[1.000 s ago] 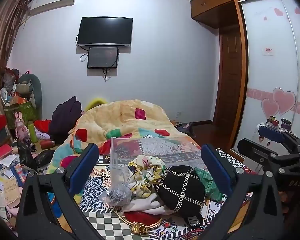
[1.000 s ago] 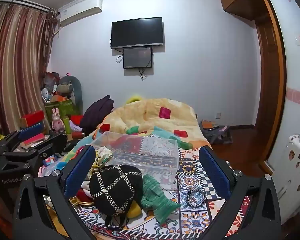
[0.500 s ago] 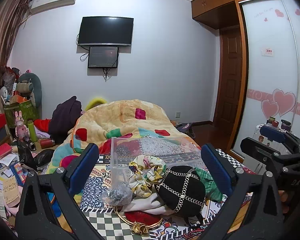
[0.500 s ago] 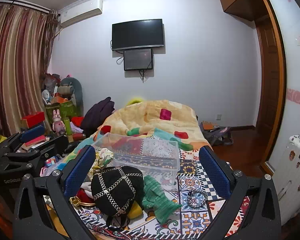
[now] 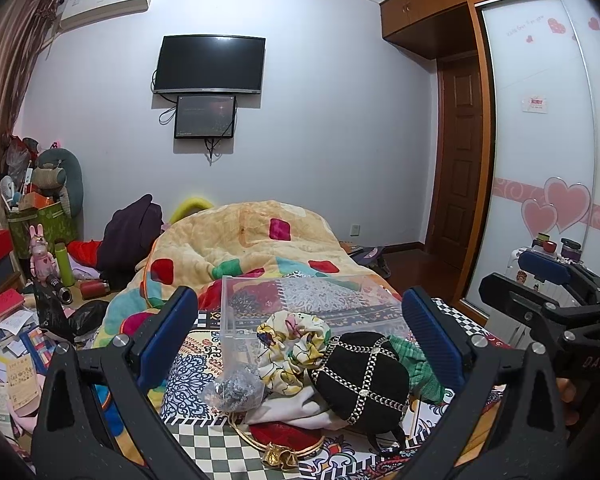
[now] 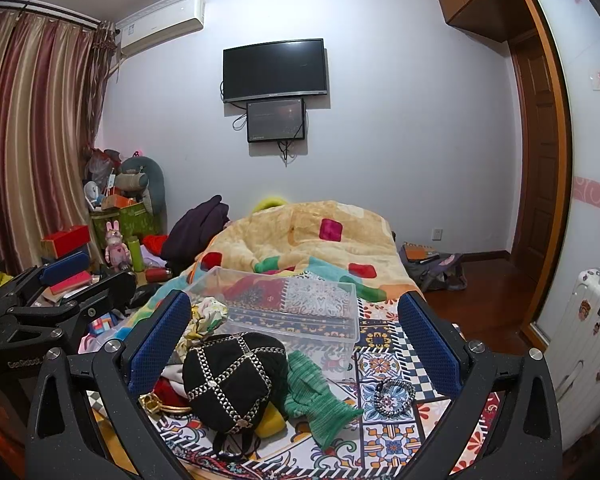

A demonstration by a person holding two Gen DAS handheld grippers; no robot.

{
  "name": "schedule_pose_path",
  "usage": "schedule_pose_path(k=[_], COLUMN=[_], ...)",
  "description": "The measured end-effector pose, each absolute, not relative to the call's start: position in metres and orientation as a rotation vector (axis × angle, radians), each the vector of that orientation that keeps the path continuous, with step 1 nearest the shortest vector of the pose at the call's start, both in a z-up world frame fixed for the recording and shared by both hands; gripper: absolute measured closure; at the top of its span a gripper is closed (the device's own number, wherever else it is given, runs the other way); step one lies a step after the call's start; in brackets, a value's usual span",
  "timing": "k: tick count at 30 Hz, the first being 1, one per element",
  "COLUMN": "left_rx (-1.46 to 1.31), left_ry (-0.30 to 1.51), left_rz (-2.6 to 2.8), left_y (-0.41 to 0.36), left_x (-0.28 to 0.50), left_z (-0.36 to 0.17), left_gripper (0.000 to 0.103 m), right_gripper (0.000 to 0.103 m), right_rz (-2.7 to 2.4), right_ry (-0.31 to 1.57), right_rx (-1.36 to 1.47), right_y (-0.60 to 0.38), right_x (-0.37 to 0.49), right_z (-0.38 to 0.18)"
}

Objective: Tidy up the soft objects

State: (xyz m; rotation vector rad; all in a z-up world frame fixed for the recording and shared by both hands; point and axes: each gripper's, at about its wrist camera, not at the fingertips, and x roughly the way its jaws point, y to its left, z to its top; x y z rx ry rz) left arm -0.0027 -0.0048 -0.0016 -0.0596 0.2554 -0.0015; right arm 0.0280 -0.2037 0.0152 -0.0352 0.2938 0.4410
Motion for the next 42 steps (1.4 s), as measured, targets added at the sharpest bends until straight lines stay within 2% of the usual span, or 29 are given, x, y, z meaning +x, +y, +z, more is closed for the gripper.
schedule_pose_path(k=[42], left_rx=[-0.057], left_ry=[0.252], left_rz=[-0.027], left_y=[-0.0086], left_x=[-0.0064], left_z=[0.0033], left_gripper=[0.000], right_gripper=[0.000], right_rz=[0.454], right_ry=[0.296], right_rx=[-0.019], right_y=[-0.2052], right_x=[0.0280], right_z=[0.0145])
